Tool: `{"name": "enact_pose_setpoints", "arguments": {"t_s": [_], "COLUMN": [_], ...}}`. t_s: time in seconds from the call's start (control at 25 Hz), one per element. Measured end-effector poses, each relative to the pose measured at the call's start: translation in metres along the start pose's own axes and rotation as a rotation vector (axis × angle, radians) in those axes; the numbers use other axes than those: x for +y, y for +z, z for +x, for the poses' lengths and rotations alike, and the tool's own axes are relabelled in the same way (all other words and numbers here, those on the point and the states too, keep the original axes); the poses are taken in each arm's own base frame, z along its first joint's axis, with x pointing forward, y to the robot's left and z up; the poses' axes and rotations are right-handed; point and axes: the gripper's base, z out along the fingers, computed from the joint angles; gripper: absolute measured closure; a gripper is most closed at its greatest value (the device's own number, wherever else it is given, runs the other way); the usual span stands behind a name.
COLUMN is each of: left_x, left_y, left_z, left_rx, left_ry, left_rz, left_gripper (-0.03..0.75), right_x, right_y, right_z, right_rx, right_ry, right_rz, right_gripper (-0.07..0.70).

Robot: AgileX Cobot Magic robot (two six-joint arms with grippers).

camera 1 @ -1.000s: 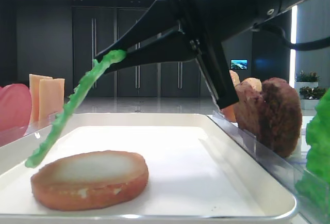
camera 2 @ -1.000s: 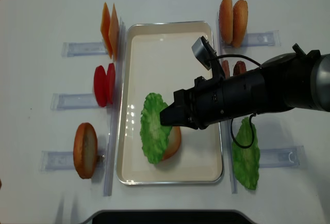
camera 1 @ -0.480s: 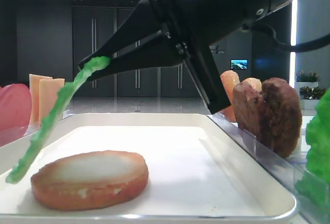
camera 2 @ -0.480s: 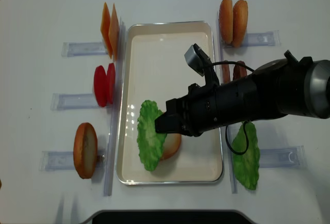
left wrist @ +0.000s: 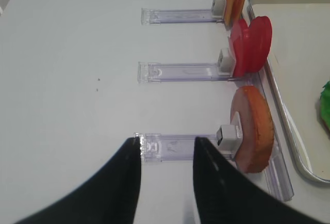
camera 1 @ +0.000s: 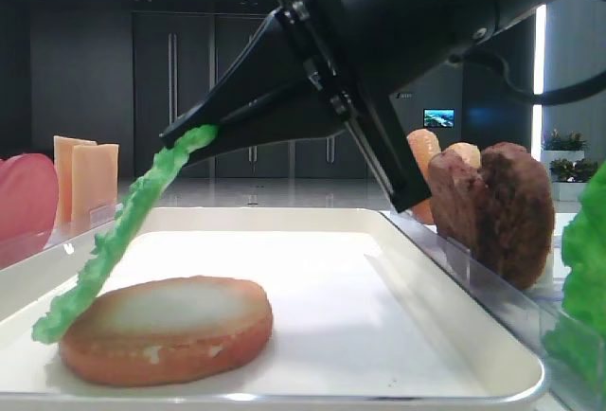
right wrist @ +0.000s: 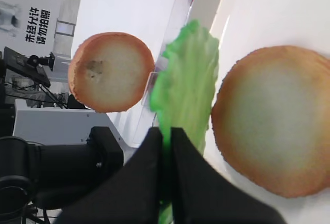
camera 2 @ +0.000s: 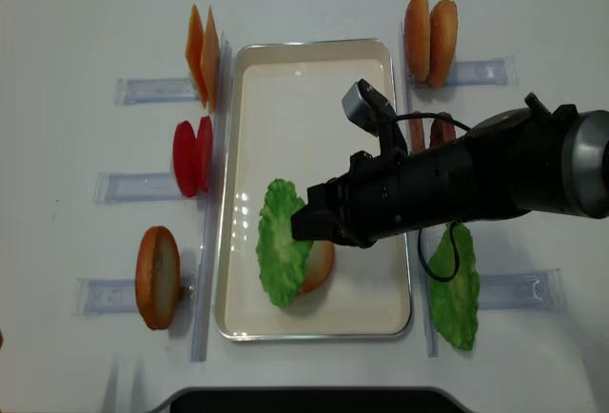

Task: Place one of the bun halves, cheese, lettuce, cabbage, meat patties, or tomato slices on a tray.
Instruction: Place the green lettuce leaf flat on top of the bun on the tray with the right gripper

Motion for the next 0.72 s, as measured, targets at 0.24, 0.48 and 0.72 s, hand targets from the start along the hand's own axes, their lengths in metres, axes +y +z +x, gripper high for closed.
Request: {"name": "enact_pose_setpoints", "arguments": {"t_s": [0.24, 0.48, 0.72], "left_x": [0.0, 0.0, 0.0], "left_y": [0.0, 0.0, 0.0], "left_z": [0.0, 0.0, 0.0], "left_rx": [0.0, 0.0, 0.0], "left_ry": [0.0, 0.0, 0.0], "left_rz": [0.0, 0.0, 0.0], "left_gripper": [0.45, 0.45, 0.45], "right_x": [-0.0023, -0.0029, -0.0034], "right_y": [0.0, 0.0, -0.0001], "right_z": [-0.0007, -0.0009, -0.0011], "right_rx": [-0.008, -0.009, -0.011], "right_ry": [-0.007, -0.023, -0.042], "right_rz": [0.025, 0.032, 0.037], "right_gripper": [0.626, 0.591, 0.389]}}
